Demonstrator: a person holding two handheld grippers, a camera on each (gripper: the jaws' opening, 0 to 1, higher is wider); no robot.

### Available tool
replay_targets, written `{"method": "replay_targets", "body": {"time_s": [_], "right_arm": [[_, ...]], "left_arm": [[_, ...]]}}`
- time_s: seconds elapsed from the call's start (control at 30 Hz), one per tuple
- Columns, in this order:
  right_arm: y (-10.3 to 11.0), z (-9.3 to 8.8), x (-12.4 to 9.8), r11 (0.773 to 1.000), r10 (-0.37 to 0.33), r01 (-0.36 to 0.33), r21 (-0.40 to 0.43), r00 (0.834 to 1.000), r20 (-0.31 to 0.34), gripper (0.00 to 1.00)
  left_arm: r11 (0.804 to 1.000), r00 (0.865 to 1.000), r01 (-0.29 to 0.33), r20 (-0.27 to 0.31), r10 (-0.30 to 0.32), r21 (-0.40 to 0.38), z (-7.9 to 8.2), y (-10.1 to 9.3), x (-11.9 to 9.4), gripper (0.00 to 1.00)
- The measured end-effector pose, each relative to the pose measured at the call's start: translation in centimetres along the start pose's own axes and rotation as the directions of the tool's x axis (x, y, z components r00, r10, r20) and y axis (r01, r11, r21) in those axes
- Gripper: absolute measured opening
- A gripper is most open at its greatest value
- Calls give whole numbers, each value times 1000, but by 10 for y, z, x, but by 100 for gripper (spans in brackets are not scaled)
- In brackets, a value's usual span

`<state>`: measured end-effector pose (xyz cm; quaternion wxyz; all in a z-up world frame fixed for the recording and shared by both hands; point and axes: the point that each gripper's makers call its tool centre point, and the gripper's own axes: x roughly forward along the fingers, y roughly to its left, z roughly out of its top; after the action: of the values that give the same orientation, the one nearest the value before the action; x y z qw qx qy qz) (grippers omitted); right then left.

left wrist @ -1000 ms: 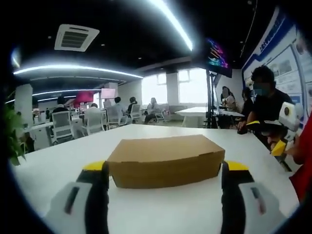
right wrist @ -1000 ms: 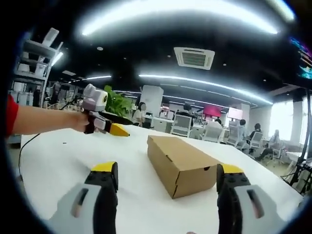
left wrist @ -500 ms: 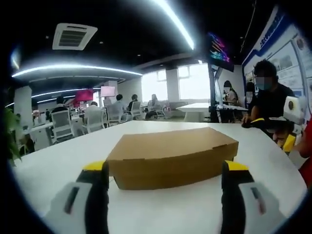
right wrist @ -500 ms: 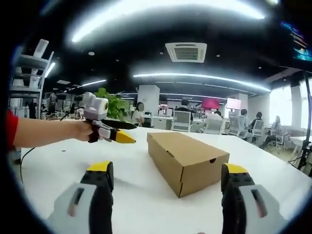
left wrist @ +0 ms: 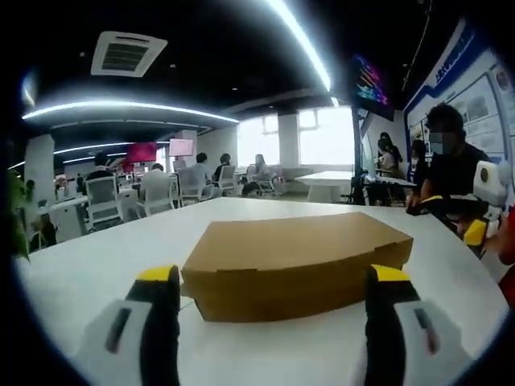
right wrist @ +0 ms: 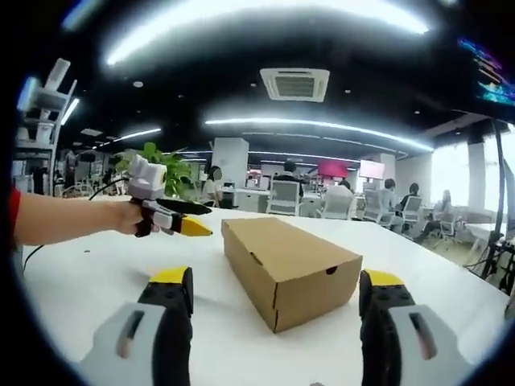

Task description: Operate the shoe box by opening the lid, removing the specified soft item, and placing it in the target area until the item is outside and the box remains undamaged.

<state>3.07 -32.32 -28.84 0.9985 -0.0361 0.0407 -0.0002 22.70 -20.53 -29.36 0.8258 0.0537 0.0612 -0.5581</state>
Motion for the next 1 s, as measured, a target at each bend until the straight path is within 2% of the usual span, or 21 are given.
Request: {"method": "replay_targets", "body": {"time_s": [0.13, 0.23, 0.33, 0.43, 0.7, 0.77, 0.8, 0.93, 1.0], "right_arm": [[0, -3, 2, 1000, -2, 2, 21, 1000, -29, 88], [-2, -2, 6, 1000, -11, 12, 3, 1000, -10, 90], [-4, -3, 9, 1000, -18, 19, 8, 1000, -9, 94], [-4, -5, 10, 1000, -21, 21, 16, 1000, -16, 95], [-3, -13, 15, 999, -34, 35, 28, 999, -30, 99], [-1, -16, 16, 999, -30, 31, 28, 999, -39, 99], [-1, -19, 18, 999, -29, 30, 24, 999, -44, 98], [-9, -21, 19, 999, -53, 54, 7, 997, -54, 89], [-9, -21, 17, 999, -51, 52, 8, 998, -46, 84]], "left_arm": [[1000, 1000, 0, 7, 0, -3, 2, 0, 1, 99], [1000, 1000, 1, 6, -1, -2, 0, 9, 3, 99], [1000, 1000, 3, 9, -3, -1, -1, 5, 5, 99], [1000, 1000, 10, 20, -10, -5, 0, 10, 9, 99], [1000, 1000, 26, -11, -26, 6, -11, 16, 21, 99], [1000, 1000, 29, -6, -29, 0, -12, 19, 22, 99], [1000, 999, 31, -9, -31, 1, -10, 14, 23, 99], [999, 999, 42, -23, -41, 13, -10, 12, 24, 99], [998, 999, 48, -23, -47, 46, -6, 7, 27, 99]]}}
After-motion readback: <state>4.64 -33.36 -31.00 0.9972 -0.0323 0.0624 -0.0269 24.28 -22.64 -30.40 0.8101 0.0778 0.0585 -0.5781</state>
